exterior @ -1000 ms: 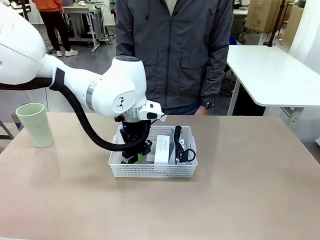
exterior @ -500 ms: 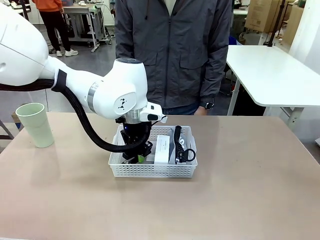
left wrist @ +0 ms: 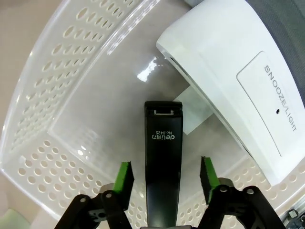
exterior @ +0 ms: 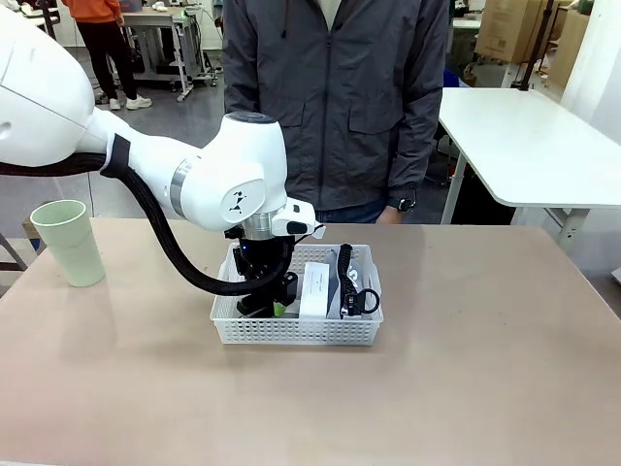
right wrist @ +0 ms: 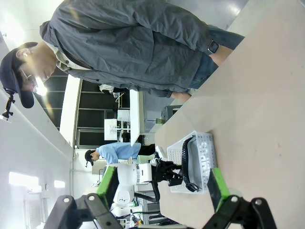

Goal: Efficiently arrange items inside the basket to fit them all.
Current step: Pick up the Stapler and place it inside the Organizing basket.

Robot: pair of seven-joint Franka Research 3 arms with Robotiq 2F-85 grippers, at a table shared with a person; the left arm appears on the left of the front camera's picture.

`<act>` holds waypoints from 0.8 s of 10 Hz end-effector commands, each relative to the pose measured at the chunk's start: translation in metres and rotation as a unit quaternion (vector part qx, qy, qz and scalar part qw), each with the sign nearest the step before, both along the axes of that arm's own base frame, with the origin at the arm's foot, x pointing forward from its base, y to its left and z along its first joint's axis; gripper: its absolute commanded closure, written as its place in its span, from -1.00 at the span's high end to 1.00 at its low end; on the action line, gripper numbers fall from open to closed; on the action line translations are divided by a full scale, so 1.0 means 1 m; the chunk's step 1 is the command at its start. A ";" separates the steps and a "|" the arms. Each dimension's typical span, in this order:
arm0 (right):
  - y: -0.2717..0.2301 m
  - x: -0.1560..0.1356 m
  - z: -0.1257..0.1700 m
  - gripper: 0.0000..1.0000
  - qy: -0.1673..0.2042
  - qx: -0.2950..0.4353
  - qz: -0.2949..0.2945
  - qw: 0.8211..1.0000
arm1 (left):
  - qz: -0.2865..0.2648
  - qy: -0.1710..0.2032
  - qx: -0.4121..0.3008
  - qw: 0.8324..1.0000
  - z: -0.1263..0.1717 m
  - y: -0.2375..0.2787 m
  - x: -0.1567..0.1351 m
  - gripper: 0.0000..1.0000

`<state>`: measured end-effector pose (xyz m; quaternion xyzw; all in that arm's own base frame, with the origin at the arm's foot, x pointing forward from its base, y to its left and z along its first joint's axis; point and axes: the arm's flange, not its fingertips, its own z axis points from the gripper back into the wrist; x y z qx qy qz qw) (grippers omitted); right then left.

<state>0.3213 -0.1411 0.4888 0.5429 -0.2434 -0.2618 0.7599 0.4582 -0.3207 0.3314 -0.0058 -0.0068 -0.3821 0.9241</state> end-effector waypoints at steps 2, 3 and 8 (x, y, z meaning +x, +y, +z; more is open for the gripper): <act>0.001 0.001 0.004 1.00 -0.003 0.016 -0.005 1.000 | 0.000 -0.020 -0.009 1.000 0.011 0.003 0.000 1.00; 0.001 0.001 0.004 1.00 -0.003 0.016 -0.005 1.000 | 0.012 -0.023 -0.026 0.999 0.027 0.013 0.003 1.00; 0.001 0.001 0.004 1.00 -0.003 0.016 -0.005 1.000 | 0.104 -0.049 -0.198 0.973 0.195 0.156 -0.051 1.00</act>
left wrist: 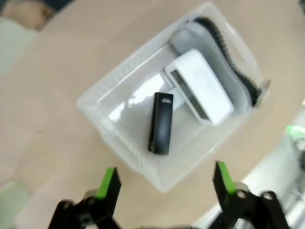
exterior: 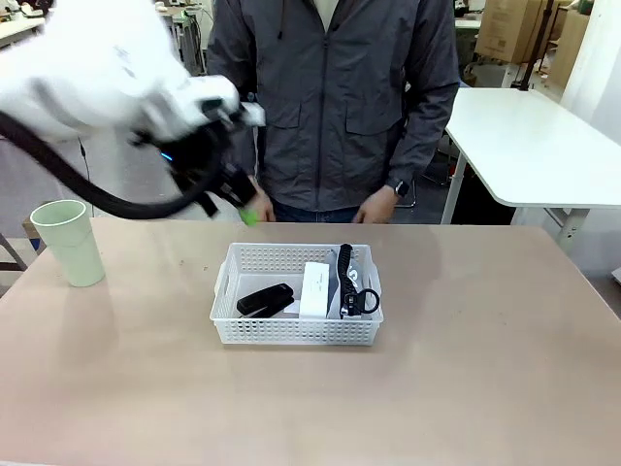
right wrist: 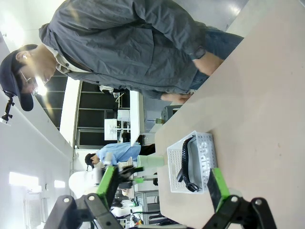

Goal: Efficiently arrange items inside the basket to fit them all.
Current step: Pick up the Stapler and place it inside the Organizing basket.

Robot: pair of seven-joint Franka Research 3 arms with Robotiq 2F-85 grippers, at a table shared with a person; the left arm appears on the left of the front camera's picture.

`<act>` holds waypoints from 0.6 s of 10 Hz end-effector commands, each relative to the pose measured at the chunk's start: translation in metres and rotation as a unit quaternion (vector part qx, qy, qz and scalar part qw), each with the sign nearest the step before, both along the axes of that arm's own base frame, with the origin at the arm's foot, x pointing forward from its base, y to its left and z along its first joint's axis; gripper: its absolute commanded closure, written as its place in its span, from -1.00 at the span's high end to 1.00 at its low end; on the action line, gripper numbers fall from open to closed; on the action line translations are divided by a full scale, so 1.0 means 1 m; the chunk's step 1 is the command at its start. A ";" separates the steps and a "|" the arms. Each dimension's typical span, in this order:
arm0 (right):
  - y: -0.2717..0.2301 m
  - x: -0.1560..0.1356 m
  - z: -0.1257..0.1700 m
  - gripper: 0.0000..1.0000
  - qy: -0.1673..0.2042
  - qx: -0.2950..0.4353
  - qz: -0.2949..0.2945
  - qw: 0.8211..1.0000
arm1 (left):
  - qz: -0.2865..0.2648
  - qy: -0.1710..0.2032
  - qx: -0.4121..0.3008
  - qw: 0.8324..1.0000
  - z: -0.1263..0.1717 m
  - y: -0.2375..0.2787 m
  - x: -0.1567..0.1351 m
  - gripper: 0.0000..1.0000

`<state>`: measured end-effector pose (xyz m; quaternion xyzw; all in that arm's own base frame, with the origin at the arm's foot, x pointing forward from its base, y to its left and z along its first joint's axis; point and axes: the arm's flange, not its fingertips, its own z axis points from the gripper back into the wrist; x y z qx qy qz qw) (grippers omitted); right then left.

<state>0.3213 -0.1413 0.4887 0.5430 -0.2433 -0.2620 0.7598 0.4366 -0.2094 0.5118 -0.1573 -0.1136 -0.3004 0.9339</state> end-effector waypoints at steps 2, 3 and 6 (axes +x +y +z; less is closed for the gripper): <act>0.001 0.001 0.004 1.00 -0.003 0.016 -0.005 1.000 | 0.105 0.007 -0.087 0.991 0.064 0.129 -0.073 1.00; 0.001 0.001 0.004 1.00 -0.003 0.016 -0.005 1.000 | 0.101 0.027 -0.139 0.985 0.074 0.167 -0.093 1.00; 0.001 0.001 0.004 1.00 -0.003 0.016 -0.005 1.000 | 0.127 -0.005 -0.332 0.935 0.062 0.295 -0.172 1.00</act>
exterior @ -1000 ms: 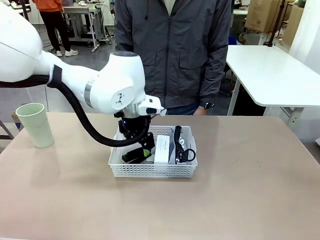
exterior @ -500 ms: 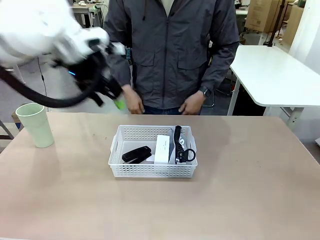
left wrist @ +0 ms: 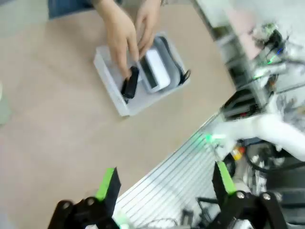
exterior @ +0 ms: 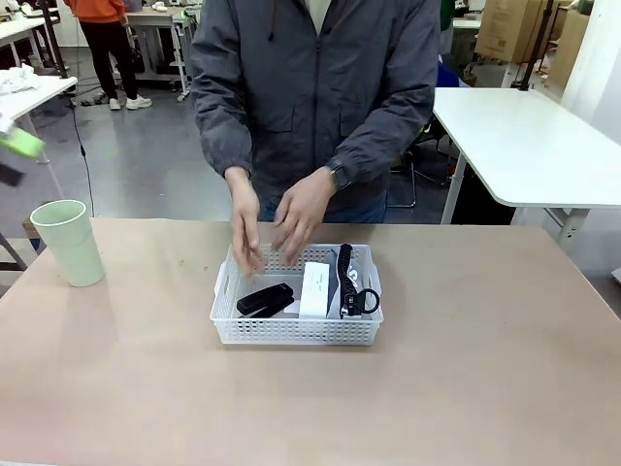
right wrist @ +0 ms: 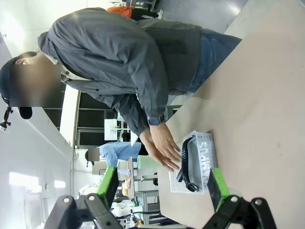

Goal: Efficiently arrange items inside the basket to fit them all.
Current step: Pick up the Stapler and place it inside the Organizing basket.

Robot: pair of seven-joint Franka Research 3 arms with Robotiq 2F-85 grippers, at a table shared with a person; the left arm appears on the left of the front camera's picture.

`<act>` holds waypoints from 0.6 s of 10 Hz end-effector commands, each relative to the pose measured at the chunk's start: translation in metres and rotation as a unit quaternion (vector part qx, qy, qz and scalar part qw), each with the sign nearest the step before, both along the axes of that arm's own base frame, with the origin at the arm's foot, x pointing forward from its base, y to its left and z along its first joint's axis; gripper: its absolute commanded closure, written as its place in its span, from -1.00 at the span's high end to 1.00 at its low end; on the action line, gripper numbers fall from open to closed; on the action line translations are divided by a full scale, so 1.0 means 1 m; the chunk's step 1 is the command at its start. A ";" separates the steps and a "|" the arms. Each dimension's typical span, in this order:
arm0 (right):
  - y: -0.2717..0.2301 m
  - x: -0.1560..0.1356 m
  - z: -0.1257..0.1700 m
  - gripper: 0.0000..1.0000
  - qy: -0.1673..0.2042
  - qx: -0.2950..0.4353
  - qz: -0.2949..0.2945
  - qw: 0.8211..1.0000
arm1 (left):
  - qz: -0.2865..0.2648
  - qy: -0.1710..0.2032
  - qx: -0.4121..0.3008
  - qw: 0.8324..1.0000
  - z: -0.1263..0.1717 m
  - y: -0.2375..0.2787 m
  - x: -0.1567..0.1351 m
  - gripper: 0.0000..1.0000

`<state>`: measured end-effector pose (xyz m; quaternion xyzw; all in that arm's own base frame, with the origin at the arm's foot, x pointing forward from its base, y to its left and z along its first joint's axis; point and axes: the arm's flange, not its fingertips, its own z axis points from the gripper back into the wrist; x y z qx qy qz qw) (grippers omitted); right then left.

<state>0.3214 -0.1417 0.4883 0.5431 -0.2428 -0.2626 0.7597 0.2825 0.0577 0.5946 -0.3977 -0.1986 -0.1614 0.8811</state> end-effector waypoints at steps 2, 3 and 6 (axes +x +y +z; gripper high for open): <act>0.001 0.001 0.005 1.00 -0.004 0.016 -0.005 1.000 | 0.129 -0.008 -0.141 0.981 -0.066 0.090 -0.061 1.00; 0.001 0.001 0.005 1.00 -0.004 0.016 -0.005 1.000 | 0.143 -0.002 -0.170 0.975 -0.087 0.103 -0.071 1.00; 0.001 0.001 0.005 1.00 -0.004 0.016 -0.005 1.000 | 0.157 0.013 -0.160 0.974 -0.088 0.123 -0.082 1.00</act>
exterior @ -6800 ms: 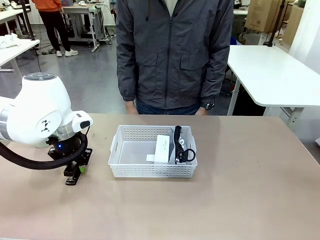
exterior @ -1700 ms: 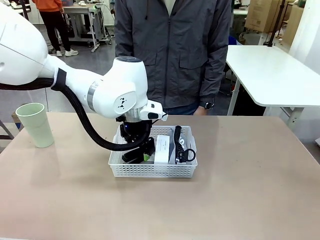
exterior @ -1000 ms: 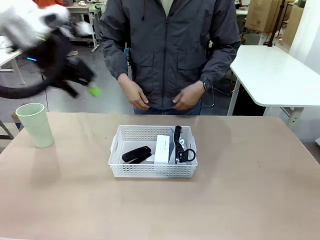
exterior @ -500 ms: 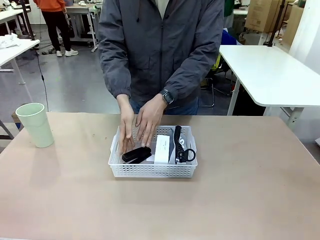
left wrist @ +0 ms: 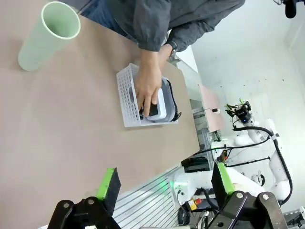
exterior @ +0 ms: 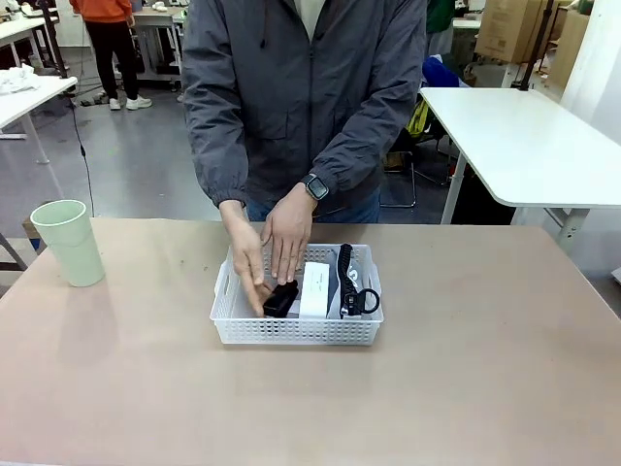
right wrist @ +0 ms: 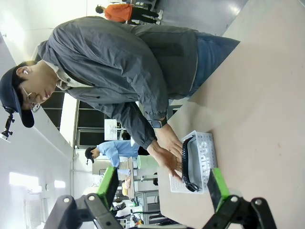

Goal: Efficiently arrange items inside the basket to fit them all.
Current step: Pick up the Stapler and place it inside the Organizing basket, then pick up the Reusable plastic cup and place it inside the Organizing basket.

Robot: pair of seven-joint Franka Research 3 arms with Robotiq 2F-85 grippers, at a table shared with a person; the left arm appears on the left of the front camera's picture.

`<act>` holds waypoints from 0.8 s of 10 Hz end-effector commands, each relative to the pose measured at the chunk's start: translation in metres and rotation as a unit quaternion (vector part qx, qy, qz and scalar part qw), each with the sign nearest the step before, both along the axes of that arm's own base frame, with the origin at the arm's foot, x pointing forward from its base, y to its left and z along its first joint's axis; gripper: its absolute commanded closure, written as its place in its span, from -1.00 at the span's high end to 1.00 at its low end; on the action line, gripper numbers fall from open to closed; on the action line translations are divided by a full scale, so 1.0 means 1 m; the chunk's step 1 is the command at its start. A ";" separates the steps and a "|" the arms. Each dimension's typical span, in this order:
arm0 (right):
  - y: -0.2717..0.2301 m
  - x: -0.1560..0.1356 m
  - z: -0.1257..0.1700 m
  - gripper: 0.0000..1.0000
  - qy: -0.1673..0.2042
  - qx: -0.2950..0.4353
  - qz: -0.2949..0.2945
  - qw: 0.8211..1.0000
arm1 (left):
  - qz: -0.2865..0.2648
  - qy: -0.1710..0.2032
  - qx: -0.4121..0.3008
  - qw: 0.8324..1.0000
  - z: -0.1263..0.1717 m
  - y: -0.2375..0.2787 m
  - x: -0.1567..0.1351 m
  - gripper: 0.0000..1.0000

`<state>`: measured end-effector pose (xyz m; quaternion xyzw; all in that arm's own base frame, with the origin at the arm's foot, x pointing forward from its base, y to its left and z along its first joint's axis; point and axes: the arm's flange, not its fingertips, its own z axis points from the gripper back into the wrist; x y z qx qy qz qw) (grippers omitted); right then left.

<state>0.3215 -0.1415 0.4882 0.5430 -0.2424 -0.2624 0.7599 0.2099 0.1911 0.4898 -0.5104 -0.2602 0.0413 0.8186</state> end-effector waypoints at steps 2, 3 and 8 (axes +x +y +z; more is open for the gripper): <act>0.001 0.001 0.005 1.00 -0.004 0.016 -0.006 1.000 | -0.011 -0.018 0.018 1.000 0.017 -0.010 -0.009 1.00; 0.001 0.001 0.005 1.00 -0.004 0.016 -0.006 1.000 | -0.011 -0.018 0.018 1.000 0.017 -0.010 -0.009 1.00; 0.001 0.001 0.005 1.00 -0.004 0.016 -0.006 1.000 | -0.011 -0.018 0.018 1.000 0.017 -0.010 -0.009 1.00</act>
